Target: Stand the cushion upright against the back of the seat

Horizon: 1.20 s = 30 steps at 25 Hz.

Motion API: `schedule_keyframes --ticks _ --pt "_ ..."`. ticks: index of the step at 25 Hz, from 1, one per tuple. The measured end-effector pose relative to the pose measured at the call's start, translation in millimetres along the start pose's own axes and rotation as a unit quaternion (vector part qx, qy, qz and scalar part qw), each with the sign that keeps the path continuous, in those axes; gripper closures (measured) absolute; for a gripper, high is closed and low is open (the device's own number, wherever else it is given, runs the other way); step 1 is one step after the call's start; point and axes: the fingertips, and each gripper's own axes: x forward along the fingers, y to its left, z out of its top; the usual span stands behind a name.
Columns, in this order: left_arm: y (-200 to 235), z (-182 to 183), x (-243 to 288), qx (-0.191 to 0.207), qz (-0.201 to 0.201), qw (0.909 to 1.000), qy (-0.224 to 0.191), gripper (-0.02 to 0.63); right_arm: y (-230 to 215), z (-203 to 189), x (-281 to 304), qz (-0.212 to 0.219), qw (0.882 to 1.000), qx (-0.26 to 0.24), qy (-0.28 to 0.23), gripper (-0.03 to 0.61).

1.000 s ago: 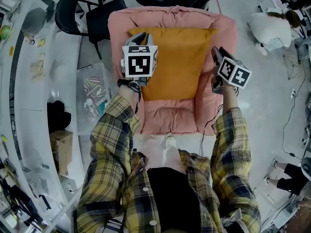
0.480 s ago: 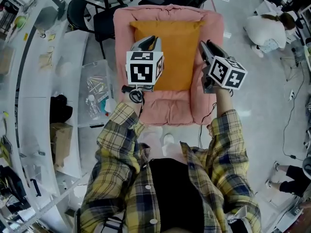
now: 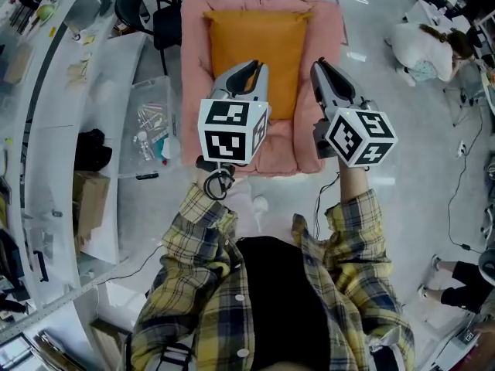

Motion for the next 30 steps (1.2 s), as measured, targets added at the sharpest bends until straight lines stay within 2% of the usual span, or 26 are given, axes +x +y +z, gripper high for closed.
schedule_keyframes --ticks 4,10,14,21,30 --pt "-22.1 -2.5 -27.2 -0.009 -0.007 0.9999 -0.005 0.572 21.7 4.9 -25.3 0.023 1.0 0.0 -0.012 0.537" --pt "-33.5 2.9 -56.8 -0.024 -0.018 0.9993 -0.022 0.572 55.6 14.4 -46.3 0.052 0.998 0.008 -0.03 0.545" --pt "-44.2 1.9 -69.6 -0.018 -0.038 0.9989 -0.023 0.572 79.8 16.6 -54.5 0.066 0.997 0.014 -0.035 0.547" --pt "-45.2 -1.3 -102.1 -0.013 -0.047 0.9982 -0.034 0.607 115.0 7.5 -65.8 0.063 0.998 0.002 -0.027 0.551" --pt "-27.2 -1.0 -126.0 -0.003 -0.047 0.9981 -0.04 0.611 141.9 1.7 -69.3 0.062 0.998 -0.01 -0.024 0.552"
